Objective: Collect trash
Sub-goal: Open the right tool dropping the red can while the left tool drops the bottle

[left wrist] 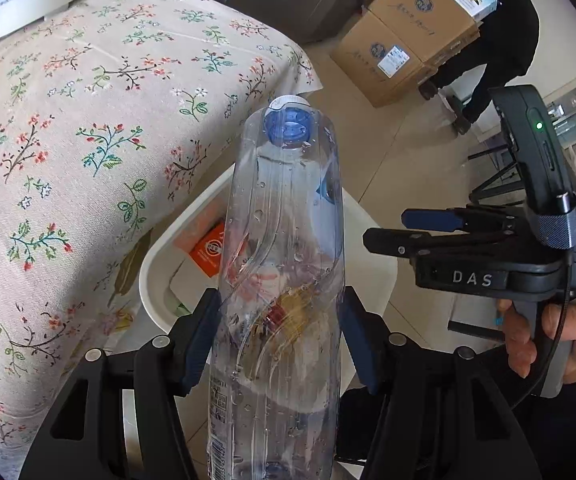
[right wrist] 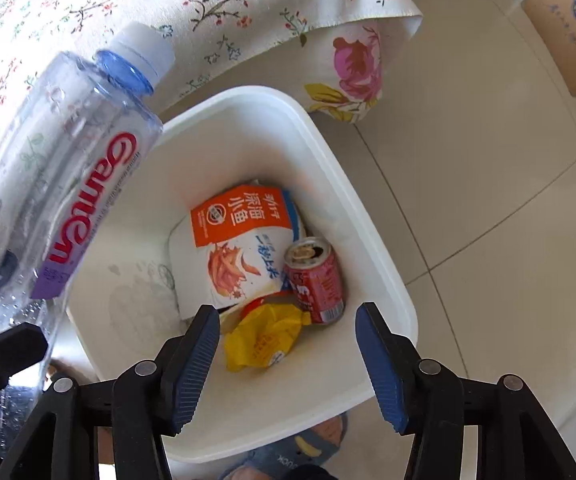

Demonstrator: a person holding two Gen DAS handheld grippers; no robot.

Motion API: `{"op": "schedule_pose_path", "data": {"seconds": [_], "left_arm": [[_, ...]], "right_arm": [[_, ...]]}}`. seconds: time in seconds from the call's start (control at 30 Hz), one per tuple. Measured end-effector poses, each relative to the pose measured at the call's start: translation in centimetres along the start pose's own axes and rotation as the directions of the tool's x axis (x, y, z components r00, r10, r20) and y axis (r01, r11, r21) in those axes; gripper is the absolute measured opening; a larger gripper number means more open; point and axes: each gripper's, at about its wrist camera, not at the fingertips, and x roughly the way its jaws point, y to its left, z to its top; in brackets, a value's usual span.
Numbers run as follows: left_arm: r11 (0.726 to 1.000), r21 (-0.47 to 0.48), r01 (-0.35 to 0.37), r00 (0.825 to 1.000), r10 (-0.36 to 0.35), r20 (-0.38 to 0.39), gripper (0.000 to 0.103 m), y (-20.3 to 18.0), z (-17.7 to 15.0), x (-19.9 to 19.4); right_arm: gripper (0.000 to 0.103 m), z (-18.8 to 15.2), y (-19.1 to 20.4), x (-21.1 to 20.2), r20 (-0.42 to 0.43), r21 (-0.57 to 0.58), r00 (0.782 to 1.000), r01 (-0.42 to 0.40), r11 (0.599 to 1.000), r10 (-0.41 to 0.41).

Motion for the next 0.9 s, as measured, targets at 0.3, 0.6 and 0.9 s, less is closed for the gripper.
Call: {"op": "schedule_pose_path", "data": {"seconds": [0.3, 0.6, 0.9], "left_arm": [[0.999, -0.026, 0.022, 1.0, -0.023, -0.005, 0.062, -0.4, -0.7, 2.6], [0.997, -0.07, 0.012, 0.999, -0.014, -0.03, 0.062, -0.6, -2.4, 7.0], [0.995, -0.098, 0.007, 0.998, -0.012, -0.055, 0.07, -1.2, -1.1, 11.2]], "right_arm": [[0.064, 1.6, -1.7, -3.9, 0.123, 0.095, 0.991, -0.073, 0.993, 0.062], [0.065, 1.7, -2.0, -4.2, 0.133, 0.111, 0.987, -0.11, 0.988, 0.095], [0.065, 1.8, -1.9, -4.9, 0.155, 0.103, 0.98, -0.141, 0.985, 0.125]]}}
